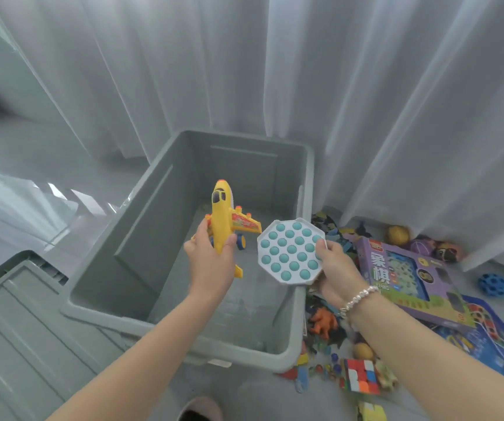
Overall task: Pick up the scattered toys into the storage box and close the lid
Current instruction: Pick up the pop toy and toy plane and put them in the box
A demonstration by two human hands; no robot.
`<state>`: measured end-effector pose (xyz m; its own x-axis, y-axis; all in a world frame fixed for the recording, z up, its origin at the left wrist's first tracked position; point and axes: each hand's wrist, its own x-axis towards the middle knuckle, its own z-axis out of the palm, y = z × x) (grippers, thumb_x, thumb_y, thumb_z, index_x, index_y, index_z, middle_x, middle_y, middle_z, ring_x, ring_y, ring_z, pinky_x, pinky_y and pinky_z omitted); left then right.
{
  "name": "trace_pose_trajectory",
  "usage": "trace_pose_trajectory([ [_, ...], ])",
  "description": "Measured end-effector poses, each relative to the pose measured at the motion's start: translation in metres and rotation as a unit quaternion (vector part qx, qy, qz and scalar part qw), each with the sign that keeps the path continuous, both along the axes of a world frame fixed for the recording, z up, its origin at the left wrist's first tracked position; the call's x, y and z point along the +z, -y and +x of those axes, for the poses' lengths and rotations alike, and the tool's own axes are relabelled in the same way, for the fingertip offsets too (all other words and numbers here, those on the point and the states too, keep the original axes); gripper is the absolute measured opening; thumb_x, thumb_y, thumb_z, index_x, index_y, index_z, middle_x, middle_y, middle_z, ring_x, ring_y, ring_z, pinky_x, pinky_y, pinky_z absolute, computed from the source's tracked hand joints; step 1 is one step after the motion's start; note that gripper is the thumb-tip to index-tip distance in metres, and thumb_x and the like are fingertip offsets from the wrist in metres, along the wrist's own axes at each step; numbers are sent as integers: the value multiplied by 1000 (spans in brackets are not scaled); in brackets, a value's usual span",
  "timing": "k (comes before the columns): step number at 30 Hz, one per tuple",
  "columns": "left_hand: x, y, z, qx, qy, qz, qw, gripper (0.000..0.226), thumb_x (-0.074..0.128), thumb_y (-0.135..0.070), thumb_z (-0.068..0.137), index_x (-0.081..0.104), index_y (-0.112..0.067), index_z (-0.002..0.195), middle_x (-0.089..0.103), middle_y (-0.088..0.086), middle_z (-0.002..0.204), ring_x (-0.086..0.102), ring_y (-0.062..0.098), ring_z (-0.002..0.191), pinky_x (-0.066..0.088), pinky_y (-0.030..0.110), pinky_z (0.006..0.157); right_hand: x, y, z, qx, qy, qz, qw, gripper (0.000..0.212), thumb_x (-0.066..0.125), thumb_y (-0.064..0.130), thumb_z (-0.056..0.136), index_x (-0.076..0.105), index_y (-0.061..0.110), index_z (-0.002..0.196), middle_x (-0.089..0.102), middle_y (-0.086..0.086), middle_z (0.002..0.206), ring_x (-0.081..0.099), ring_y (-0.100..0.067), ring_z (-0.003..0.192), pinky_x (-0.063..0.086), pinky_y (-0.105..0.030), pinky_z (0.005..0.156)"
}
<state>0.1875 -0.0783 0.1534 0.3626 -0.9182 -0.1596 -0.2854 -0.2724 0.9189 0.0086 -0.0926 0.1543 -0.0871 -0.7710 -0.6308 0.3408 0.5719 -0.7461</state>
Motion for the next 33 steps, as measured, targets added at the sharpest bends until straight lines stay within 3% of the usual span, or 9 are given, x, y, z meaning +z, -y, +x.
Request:
trace_pose_trajectory([
  [7, -9, 1, -16, -43, 35, 56, 997, 61, 55, -21, 92, 24, -26, 144, 27, 7, 131, 47, 8, 85, 39, 22, 63, 6, -14, -13, 44, -229, -15, 972, 14, 39, 26, 98, 39, 14, 106, 56, -7, 103, 62, -21, 88, 57, -36, 71],
  [11, -25, 19, 12, -31, 85, 128, 988, 68, 61, -16, 87, 26, -22, 145, 24, 13, 136, 43, 21, 99, 38, 27, 81, 10, -11, 16, 77, -500, -215, 836, 13, 44, 19, 94, 39, 11, 85, 39, 0, 97, 44, -16, 92, 41, -28, 79],
  [15, -58, 34, 49, -64, 180, 214, 958, 67, 61, -18, 84, 30, -19, 144, 27, 18, 138, 37, 28, 123, 39, 34, 95, -7, 4, 68, 167, -451, -168, 861, 7, 40, 17, 96, 37, 11, 93, 52, -5, 93, 54, -28, 87, 44, -34, 68],
  [18, -83, 40, 65, -117, 233, 296, 919, 54, 63, -19, 82, 43, -17, 132, 34, 20, 129, 46, 31, 105, 44, 34, 84, -40, 26, 93, 231, -427, 11, 874, 27, 46, 14, 93, 42, 2, 117, 56, -14, 117, 57, -31, 102, 47, -34, 80],
  [20, -99, 41, 69, -155, 254, 344, 891, 51, 63, -18, 78, 45, -15, 126, 34, 18, 124, 47, 31, 93, 46, 32, 76, -62, 39, 100, 261, -426, 86, 862, 37, 49, 13, 91, 45, -2, 125, 56, -14, 123, 59, -29, 100, 45, -30, 71],
  [24, -129, 44, 74, -236, 312, 388, 835, 50, 56, -27, 88, 36, -12, 132, 39, 17, 129, 42, 29, 119, 37, 28, 86, -89, 51, 106, 306, -408, 113, 852, 20, 47, 9, 90, 54, -1, 106, 59, -10, 87, 58, -25, 76, 35, -25, 43],
  [26, -137, 42, 77, -241, 337, 395, 820, 45, 50, -25, 93, 36, -13, 134, 40, 13, 135, 41, 29, 124, 33, 27, 93, -103, 48, 106, 313, -404, 133, 849, 7, 47, 7, 90, 51, 2, 88, 49, -7, 72, 53, -23, 71, 42, -25, 48],
  [30, -145, 41, 85, -212, 292, 413, 836, 56, 59, -21, 87, 36, -17, 138, 39, 15, 141, 42, 35, 127, 37, 39, 104, -129, 36, 101, 310, -398, 142, 852, 5, 49, 7, 90, 53, 7, 87, 55, -8, 94, 55, -26, 92, 43, -24, 61],
  [33, -145, 42, 82, -247, 231, 442, 831, 71, 54, -22, 91, 14, -16, 149, 33, 14, 147, 43, 37, 126, 42, 45, 101, -133, 27, 103, 352, -410, 144, 829, 26, 46, 11, 93, 42, 8, 66, 45, -5, 77, 46, -21, 89, 36, -24, 60],
])
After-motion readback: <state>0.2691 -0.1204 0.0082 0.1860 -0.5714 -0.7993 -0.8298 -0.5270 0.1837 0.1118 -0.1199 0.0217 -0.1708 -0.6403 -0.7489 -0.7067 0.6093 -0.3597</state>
